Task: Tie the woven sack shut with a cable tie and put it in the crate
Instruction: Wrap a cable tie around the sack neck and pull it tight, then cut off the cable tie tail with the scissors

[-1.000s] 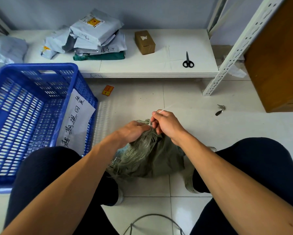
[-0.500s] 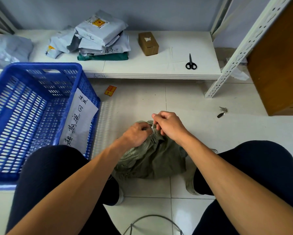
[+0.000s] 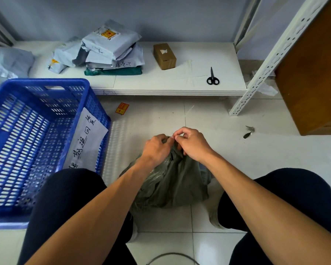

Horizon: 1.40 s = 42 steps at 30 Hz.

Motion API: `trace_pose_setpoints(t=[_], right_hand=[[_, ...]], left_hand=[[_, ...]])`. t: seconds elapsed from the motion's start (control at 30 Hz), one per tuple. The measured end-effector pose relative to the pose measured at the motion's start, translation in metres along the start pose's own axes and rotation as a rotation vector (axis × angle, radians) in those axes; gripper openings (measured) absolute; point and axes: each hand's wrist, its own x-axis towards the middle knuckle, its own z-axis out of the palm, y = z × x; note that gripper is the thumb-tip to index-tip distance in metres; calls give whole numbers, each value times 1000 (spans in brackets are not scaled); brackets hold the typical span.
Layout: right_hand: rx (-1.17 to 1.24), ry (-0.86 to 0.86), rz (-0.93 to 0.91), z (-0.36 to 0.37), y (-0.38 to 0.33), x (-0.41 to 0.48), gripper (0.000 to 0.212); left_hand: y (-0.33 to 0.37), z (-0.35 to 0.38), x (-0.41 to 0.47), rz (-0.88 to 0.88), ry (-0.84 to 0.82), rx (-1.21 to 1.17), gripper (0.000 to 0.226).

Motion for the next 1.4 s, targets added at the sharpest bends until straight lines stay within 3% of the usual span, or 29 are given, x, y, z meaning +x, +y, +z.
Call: trace_pose_setpoints(t=[0.27, 0.5, 0.77, 1.23, 1.4], right_hand=[[-121, 14, -46, -22, 6, 34, 18], [-88, 77, -15, -47, 9, 87, 19], [-189, 154, 65, -70, 22, 163, 34], [-461, 242, 109, -96, 68, 269, 27], [-550, 326, 96, -114, 80, 299, 45]], left_hand=[[16, -1, 37, 13, -49, 55, 48], [36, -3, 92, 36, -138, 189, 52], [43, 7, 155, -8, -100, 90, 57], [58, 32, 222, -47, -108, -110, 61], [57, 38, 238, -31, -137, -170, 62]])
